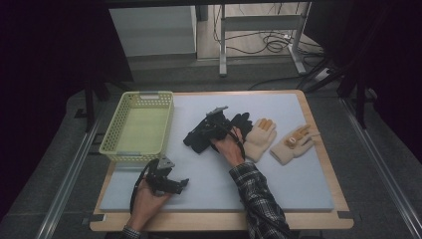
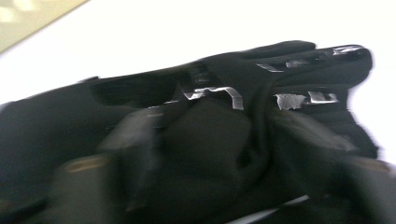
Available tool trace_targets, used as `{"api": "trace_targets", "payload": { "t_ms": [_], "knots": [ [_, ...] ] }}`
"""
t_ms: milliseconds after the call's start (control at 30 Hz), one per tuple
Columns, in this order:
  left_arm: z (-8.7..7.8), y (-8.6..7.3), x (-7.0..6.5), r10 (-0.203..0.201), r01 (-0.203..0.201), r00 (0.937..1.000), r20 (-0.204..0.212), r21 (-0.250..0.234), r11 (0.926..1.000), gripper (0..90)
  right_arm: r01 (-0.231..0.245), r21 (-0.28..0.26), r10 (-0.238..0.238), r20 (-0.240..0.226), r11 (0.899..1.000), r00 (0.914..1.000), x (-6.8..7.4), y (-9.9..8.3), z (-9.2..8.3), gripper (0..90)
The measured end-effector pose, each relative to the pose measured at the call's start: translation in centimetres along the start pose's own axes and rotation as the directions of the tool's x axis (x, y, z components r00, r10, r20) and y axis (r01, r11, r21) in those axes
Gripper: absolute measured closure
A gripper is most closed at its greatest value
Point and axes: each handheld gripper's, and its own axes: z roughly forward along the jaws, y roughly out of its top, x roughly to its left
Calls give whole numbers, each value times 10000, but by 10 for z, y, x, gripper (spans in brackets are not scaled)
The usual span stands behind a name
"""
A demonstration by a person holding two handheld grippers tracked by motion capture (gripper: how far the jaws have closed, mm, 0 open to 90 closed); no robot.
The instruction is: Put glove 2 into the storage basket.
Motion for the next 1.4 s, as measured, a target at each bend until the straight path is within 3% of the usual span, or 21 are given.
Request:
{"api": "trace_targets", "payload": {
  "t_ms": [33, 67, 167, 200, 333, 433, 767, 1033, 1200, 1400],
  "knots": [
    [0, 0, 0, -3, 3, 10000, 1, 0, 10000, 26, -263, 85, 266, -285, 9996, 9992, 0, 1, 0, 442],
    [0, 0, 0, 47, -47, 10000, 0, 43, 10000, 27, -341, 143, 345, -234, 9993, 9991, 0, 1, 0, 499],
    [0, 0, 0, 16, -16, 10000, 0, 39, 10000, 27, -78, 206, 77, 48, 9998, 10000, 0, 1, -5, 790],
    [0, 0, 0, -30, 30, 10000, -1, 3, 10000, 27, 112, 188, -114, 154, 9998, 9998, 0, 0, -7, 814],
    [0, 0, 0, 31, -31, 10000, 7, 24, 10000, 27, 483, 114, -483, 14, 9988, 9988, 0, 1, -13, 847],
    [0, 0, 0, 25, -25, 10000, 9, 22, 10000, 27, 480, -235, -486, -263, 9986, 9985, 0, 3, -23, 849],
    [0, 0, 1, 62, -62, 10000, 0, 48, 10000, 27, 1066, -1221, -1220, -1261, 9868, 9845, 10, 8, -76, 849],
    [0, 0, 1, 57, -57, 10000, -2, 40, 10000, 27, 1295, -1635, -1659, -2333, 9780, 9581, 15, -9, -120, 848],
    [0, 0, 0, -4, 4, 10000, -13, -9, 10000, 27, 1606, -1788, -2088, -2966, 9707, 9319, 24, -33, -146, 848],
    [0, 0, 0, -27, 27, 10000, -6, -10, 10000, 27, 1926, -1739, -2430, -3465, 9657, 9060, 34, -62, -164, 847]
  ]
}}
